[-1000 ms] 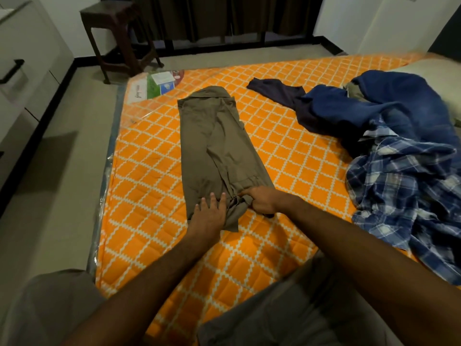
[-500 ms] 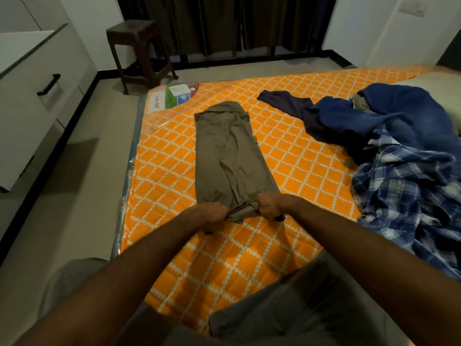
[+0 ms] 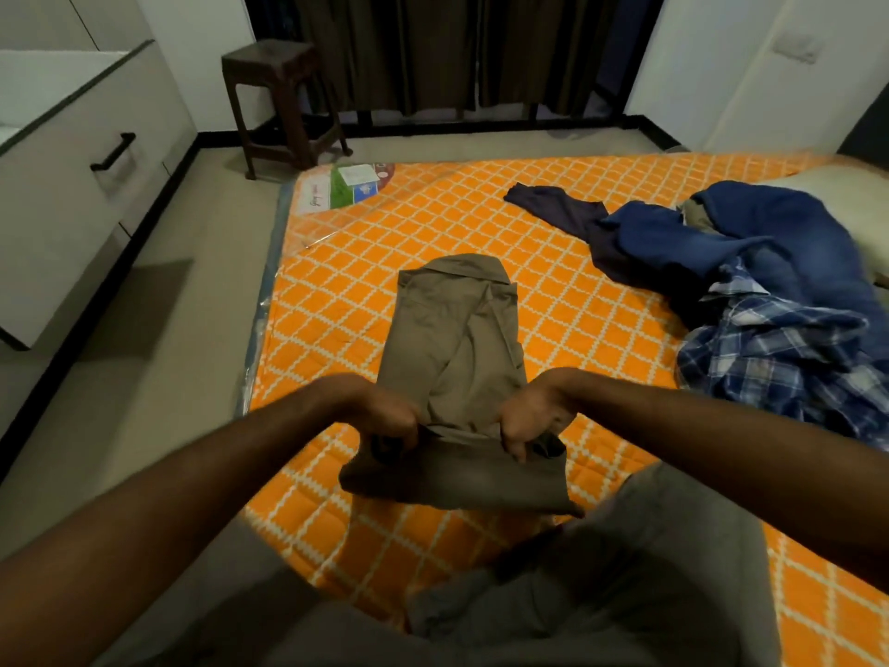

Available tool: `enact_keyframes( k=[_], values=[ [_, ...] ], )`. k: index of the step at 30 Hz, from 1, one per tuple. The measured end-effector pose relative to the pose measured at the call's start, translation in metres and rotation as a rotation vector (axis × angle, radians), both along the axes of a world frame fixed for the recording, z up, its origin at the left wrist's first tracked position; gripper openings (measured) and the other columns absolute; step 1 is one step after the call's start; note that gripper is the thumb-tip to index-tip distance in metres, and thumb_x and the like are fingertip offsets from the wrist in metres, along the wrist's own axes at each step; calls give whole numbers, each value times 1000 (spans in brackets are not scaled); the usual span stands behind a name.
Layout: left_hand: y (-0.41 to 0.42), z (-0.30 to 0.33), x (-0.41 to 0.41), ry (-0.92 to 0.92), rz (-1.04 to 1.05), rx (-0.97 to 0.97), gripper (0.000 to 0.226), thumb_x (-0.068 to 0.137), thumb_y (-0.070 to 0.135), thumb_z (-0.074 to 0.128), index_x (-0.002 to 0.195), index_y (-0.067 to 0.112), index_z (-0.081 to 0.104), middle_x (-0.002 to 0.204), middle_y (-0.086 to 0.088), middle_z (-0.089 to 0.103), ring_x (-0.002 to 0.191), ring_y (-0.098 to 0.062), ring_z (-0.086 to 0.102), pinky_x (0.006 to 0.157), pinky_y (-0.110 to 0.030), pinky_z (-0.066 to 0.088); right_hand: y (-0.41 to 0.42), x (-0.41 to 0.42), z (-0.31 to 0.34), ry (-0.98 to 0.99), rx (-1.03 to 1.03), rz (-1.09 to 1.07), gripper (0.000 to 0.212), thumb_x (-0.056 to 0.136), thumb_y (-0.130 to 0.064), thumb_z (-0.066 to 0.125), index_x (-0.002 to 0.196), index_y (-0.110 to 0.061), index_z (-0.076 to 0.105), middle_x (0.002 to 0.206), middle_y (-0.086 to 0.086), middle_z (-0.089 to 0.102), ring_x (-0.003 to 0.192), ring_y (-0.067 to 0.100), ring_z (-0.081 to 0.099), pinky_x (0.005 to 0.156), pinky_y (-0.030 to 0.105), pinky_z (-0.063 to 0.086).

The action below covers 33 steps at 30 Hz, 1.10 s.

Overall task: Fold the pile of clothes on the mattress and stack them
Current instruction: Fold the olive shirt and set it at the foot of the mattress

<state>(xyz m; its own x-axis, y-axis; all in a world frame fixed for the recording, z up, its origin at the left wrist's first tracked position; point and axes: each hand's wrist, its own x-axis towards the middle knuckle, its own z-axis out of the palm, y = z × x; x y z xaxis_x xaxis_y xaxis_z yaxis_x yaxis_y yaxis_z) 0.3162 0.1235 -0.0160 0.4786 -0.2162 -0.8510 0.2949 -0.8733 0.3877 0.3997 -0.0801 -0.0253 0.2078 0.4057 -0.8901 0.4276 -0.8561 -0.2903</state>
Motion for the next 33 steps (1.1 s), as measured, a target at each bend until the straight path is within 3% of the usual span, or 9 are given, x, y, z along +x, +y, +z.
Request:
enact_keyframes(
  k=[1,5,8,12,16,20,23,26,33],
  values=[
    [4,5,10,-11,27,-20,16,86,8,54,71,11,48,45,7,42,37,-10,36,50,-26,30,4,14,0,34,-9,-2,34,91,12,54,124,19,55,94,10,73,75,13,63,62,20,47],
    [22,18,54,-120,121,-64,14,90,3,51,81,9,58,51,5,51,41,-10,47,49,-24,40,23,70,22,55,3,-109,53,78,5,65,130,11,57,134,29,57,107,35,66,64,26,52],
    [40,19,87,-281,103,-59,16,95,2,49,95,8,63,71,-5,56,55,-16,51,53,-29,43,32,111,26,24,86,-190,57,70,1,66,127,6,62,130,25,62,109,42,64,72,35,52],
    [63,-8,120,-590,197,59,33,89,24,62,117,8,61,106,-16,66,86,-28,64,70,-39,53,46,145,2,-347,186,-143,43,78,-1,68,122,0,65,124,20,66,108,38,64,79,40,53],
    [70,-48,110,-1133,228,528,52,91,43,57,133,14,47,127,-11,54,112,-34,54,84,-48,46,32,130,-24,-975,332,-107,45,87,-27,64,128,-14,48,126,13,56,115,39,55,89,47,46],
    [42,-71,70,-1420,-27,419,56,85,42,41,130,14,54,134,-12,54,116,-34,54,88,-46,46,-4,67,-61,-1061,563,-248,47,92,-35,53,135,-16,48,134,10,51,121,35,50,97,49,44],
    [25,-115,39,-1296,-196,324,57,94,45,37,140,14,53,149,-11,49,136,-31,47,107,-51,42,-21,14,-109,-1093,607,-183,64,97,-49,42,151,-16,41,156,7,40,144,29,36,115,52,33],
    [22,-151,29,-1143,-160,274,60,101,47,28,156,22,33,162,-4,31,150,-27,28,116,-55,30,-17,-5,-146,-1052,535,-180,72,99,-61,28,160,-22,24,167,5,19,154,29,15,120,59,17],
    [16,-149,28,-1051,-178,321,66,101,51,27,160,22,20,167,-4,17,154,-31,14,116,-60,25,-19,-1,-149,-964,489,-161,81,95,-74,16,161,-31,-2,169,2,-11,155,28,-14,120,65,4]
  ],
)
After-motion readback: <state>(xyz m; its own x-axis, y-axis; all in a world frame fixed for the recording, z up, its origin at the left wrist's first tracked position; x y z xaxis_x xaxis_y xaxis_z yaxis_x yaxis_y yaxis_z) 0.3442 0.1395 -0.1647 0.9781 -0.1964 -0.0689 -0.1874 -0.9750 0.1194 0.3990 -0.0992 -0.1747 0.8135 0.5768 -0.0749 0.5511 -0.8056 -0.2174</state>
